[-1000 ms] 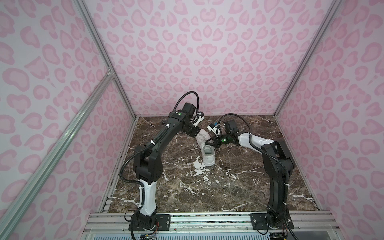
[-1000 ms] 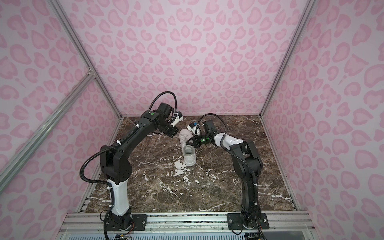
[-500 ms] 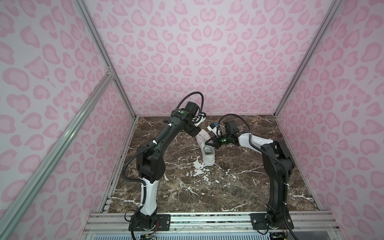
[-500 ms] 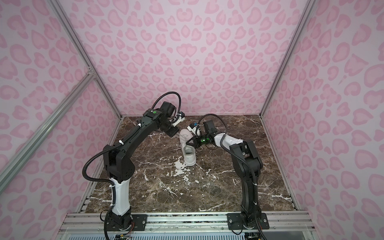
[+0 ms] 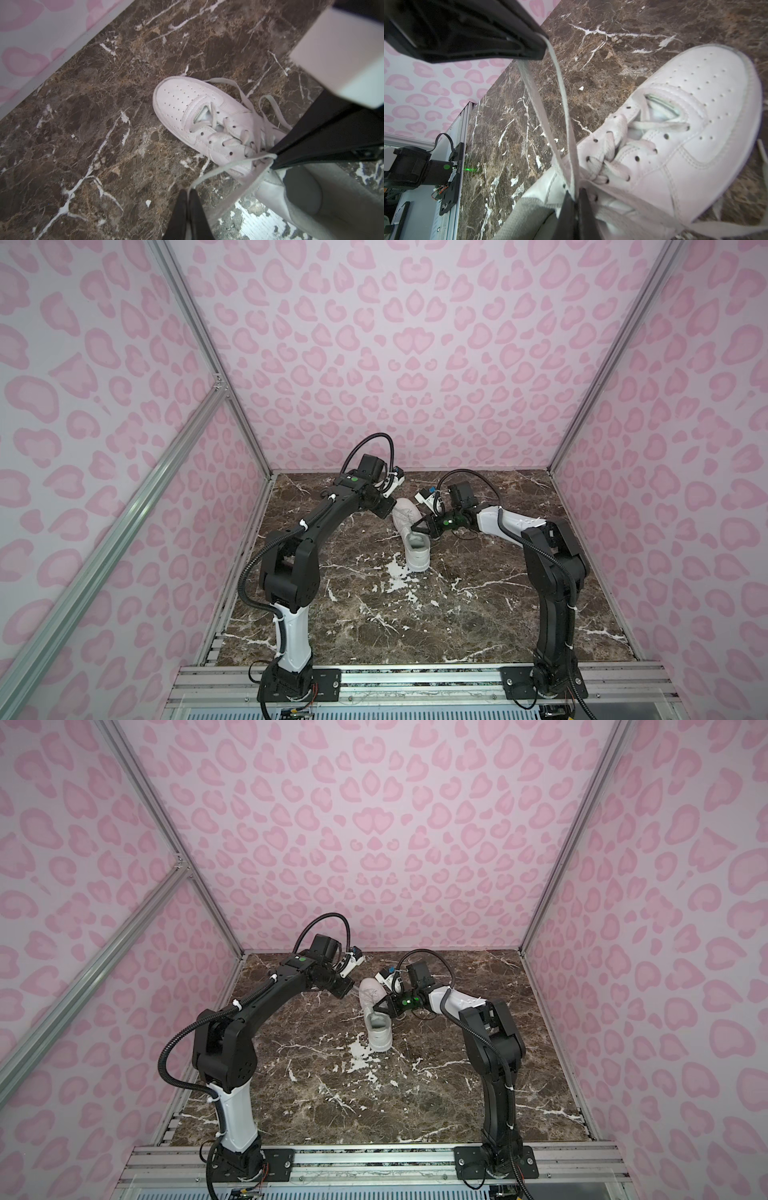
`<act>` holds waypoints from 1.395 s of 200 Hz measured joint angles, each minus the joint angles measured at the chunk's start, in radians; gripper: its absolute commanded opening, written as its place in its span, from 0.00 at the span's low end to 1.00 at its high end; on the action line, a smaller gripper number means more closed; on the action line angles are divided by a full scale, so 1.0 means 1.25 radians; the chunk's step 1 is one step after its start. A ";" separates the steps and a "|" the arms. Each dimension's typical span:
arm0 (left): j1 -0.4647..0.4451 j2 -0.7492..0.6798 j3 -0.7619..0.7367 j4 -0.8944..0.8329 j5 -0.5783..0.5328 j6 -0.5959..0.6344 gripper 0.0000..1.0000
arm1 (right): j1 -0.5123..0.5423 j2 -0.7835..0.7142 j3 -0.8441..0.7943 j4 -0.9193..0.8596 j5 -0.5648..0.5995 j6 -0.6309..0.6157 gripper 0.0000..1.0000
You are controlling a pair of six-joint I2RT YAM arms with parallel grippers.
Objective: Tie the shoes
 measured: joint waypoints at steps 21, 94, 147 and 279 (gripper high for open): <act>0.017 0.002 -0.009 0.034 0.044 -0.022 0.31 | 0.000 0.000 0.005 -0.010 0.002 -0.002 0.03; 0.078 -0.049 -0.154 0.145 0.142 -0.118 0.59 | 0.002 0.000 0.012 -0.024 0.005 -0.008 0.03; 0.109 -0.161 -0.360 0.298 0.274 -0.185 0.56 | 0.005 0.002 0.015 -0.029 0.006 -0.014 0.03; 0.063 -0.049 -0.418 0.419 0.435 -0.242 0.43 | 0.006 0.010 0.030 -0.053 0.005 -0.020 0.02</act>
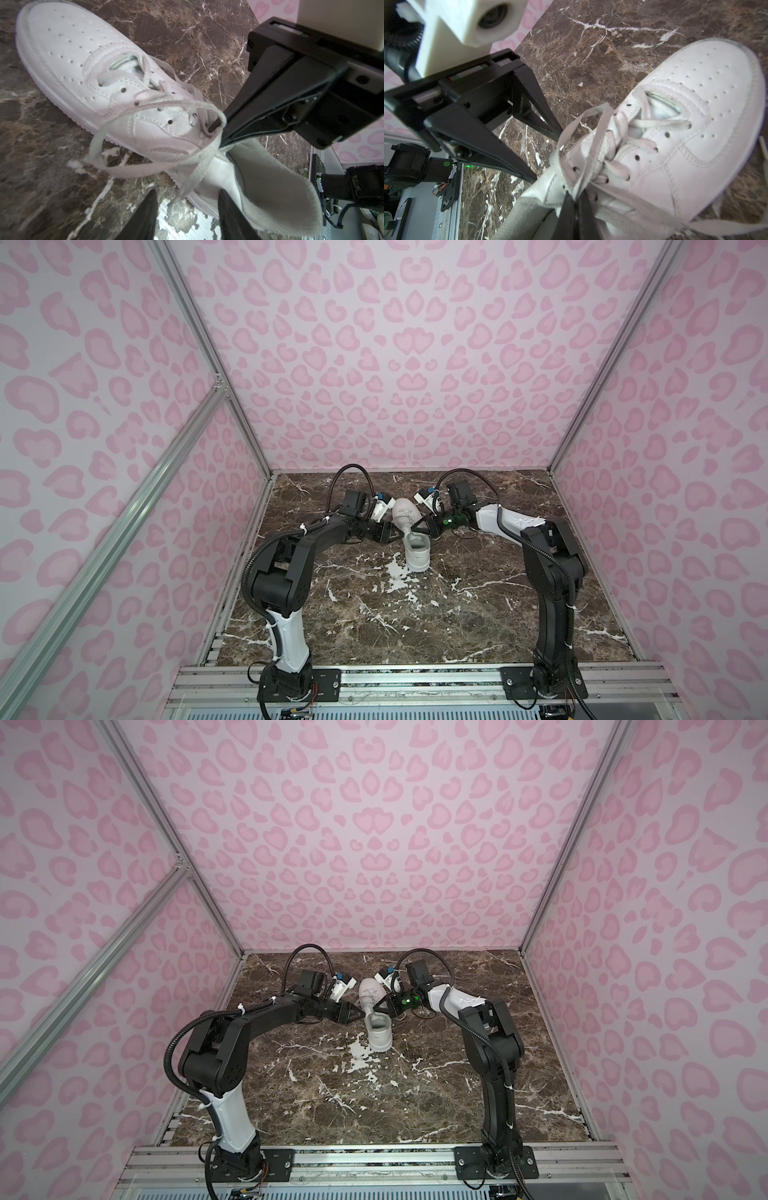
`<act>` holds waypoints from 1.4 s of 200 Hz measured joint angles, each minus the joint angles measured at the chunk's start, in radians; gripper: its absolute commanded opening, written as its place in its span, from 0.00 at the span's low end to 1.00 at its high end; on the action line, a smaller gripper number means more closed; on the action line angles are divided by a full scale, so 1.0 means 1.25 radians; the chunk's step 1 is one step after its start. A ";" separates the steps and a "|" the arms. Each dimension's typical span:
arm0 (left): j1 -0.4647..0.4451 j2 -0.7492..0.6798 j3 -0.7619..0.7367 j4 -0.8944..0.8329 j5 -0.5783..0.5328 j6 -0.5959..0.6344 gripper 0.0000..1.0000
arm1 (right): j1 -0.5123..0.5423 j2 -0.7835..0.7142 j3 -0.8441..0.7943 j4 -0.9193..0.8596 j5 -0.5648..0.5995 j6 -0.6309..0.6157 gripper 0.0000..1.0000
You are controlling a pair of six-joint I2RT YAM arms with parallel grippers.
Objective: Tie the shoes
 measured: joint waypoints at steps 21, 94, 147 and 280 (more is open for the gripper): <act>0.000 0.006 0.003 0.010 0.012 -0.006 0.26 | 0.000 0.001 0.001 -0.002 0.000 0.000 0.02; 0.003 0.018 0.000 0.019 0.034 -0.023 0.04 | 0.000 0.001 0.002 -0.003 0.000 -0.003 0.02; 0.006 -0.002 -0.002 0.013 0.009 -0.013 0.34 | 0.000 0.001 0.001 -0.003 0.000 -0.003 0.02; -0.045 -0.031 -0.016 -0.019 -0.145 0.211 0.38 | -0.003 0.000 -0.004 0.003 -0.005 -0.003 0.02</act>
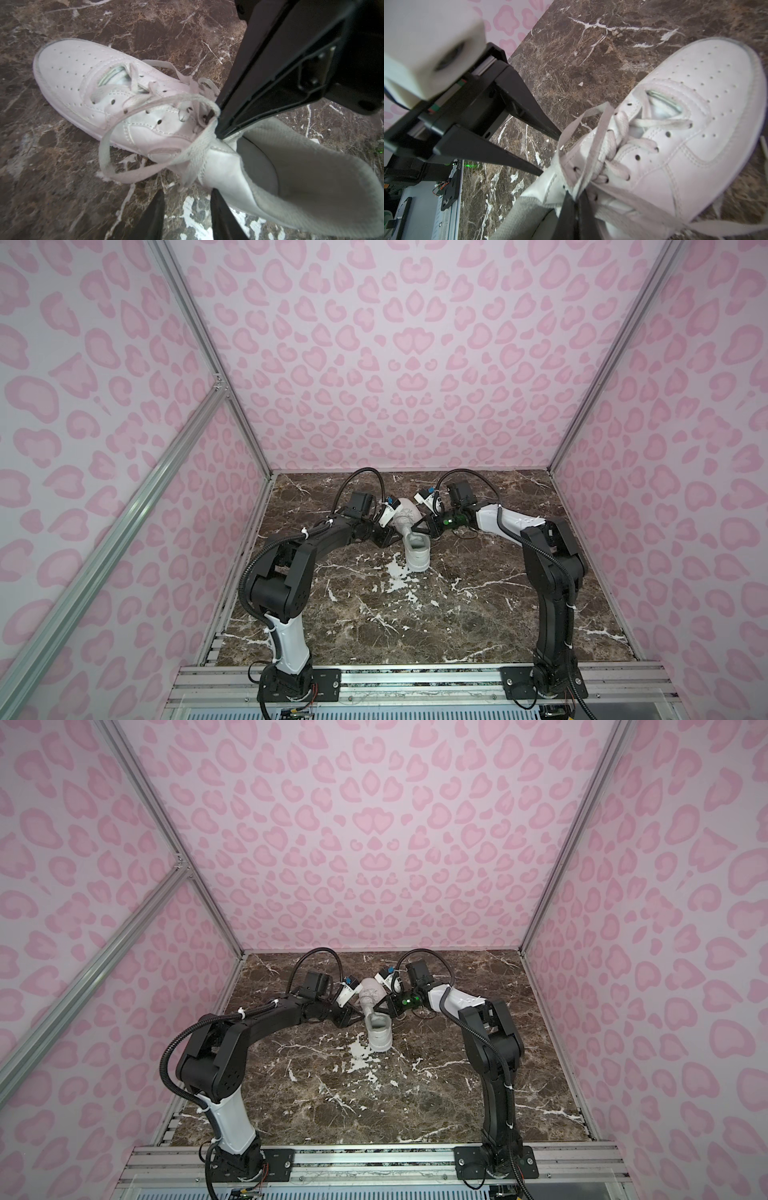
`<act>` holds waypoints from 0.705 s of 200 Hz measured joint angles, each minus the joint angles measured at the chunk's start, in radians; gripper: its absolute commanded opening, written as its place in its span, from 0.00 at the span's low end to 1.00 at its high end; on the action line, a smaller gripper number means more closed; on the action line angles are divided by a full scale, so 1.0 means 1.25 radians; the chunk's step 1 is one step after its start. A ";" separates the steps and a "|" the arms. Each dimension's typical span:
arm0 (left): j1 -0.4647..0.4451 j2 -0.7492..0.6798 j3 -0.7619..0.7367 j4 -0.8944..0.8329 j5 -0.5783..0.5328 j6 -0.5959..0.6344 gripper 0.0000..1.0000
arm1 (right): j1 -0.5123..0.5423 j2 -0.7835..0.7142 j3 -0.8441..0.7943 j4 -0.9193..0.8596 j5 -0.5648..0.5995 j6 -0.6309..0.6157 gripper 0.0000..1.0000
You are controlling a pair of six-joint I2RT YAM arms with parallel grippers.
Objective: Tie the shoes
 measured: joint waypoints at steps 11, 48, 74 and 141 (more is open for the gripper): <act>0.000 0.003 0.000 0.001 0.000 0.001 0.38 | 0.000 0.001 0.001 -0.001 0.000 0.000 0.02; 0.000 0.019 0.005 0.007 0.020 0.006 0.28 | 0.000 0.003 0.003 -0.003 -0.003 0.000 0.02; 0.000 0.029 0.008 0.017 0.031 0.007 0.23 | 0.000 0.003 0.002 -0.003 -0.003 0.000 0.02; 0.005 0.052 0.025 0.018 0.055 0.013 0.13 | -0.001 0.006 0.009 -0.012 -0.004 -0.004 0.02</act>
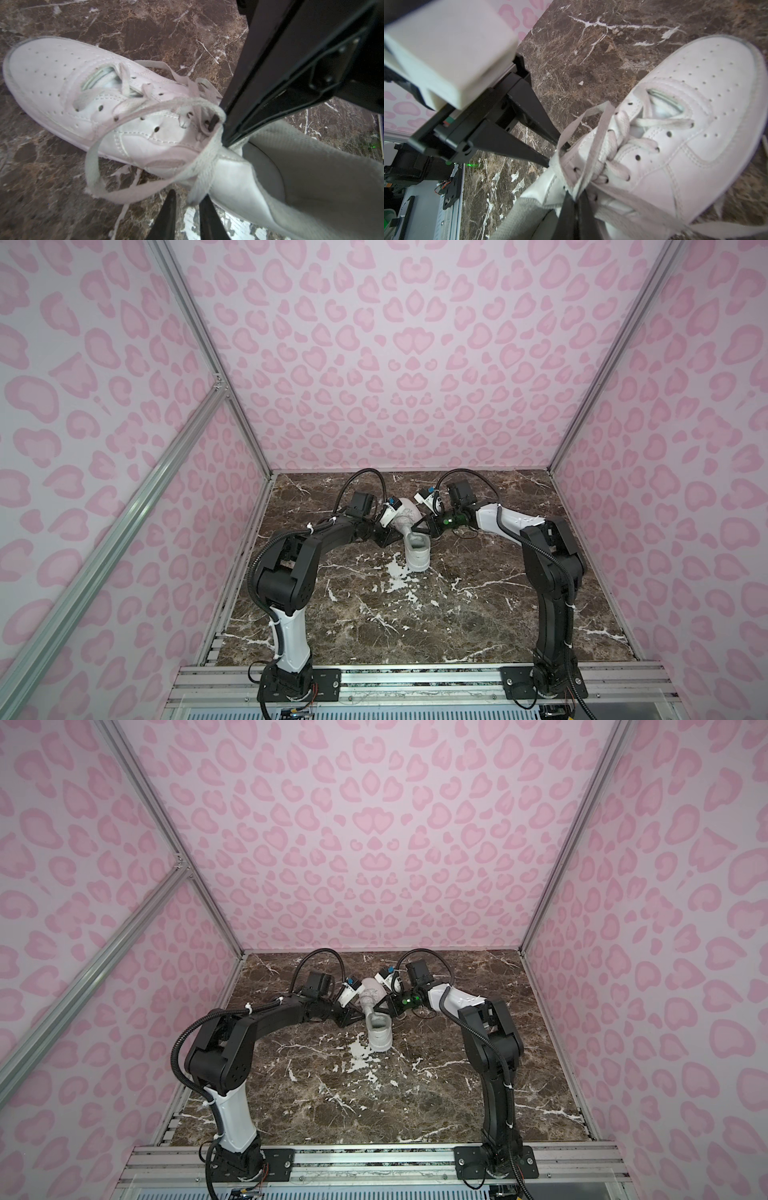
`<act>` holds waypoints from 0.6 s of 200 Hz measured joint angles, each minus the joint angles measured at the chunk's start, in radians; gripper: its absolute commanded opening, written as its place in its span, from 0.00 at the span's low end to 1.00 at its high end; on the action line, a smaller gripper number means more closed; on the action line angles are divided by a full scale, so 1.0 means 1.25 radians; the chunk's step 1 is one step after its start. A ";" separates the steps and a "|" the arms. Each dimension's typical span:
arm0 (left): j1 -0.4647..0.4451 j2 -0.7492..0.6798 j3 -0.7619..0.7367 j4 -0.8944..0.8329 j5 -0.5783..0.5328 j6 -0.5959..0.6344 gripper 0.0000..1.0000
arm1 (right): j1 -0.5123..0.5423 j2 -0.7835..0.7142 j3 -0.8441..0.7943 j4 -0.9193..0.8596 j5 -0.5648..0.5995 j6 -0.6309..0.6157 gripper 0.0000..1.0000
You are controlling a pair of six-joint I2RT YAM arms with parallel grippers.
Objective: Tie the shoes
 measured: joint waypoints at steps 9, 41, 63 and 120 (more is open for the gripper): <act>0.001 0.003 0.005 -0.002 0.003 0.000 0.04 | 0.000 0.000 0.000 0.000 0.000 -0.001 0.02; 0.008 0.006 0.012 -0.002 0.005 0.002 0.03 | 0.002 0.001 0.002 -0.002 0.003 -0.002 0.02; 0.011 -0.003 0.010 -0.002 -0.004 -0.001 0.03 | 0.002 0.002 0.006 -0.008 0.004 -0.002 0.02; 0.004 -0.051 0.008 -0.051 -0.089 -0.024 0.03 | 0.003 0.005 0.012 -0.018 0.005 -0.002 0.02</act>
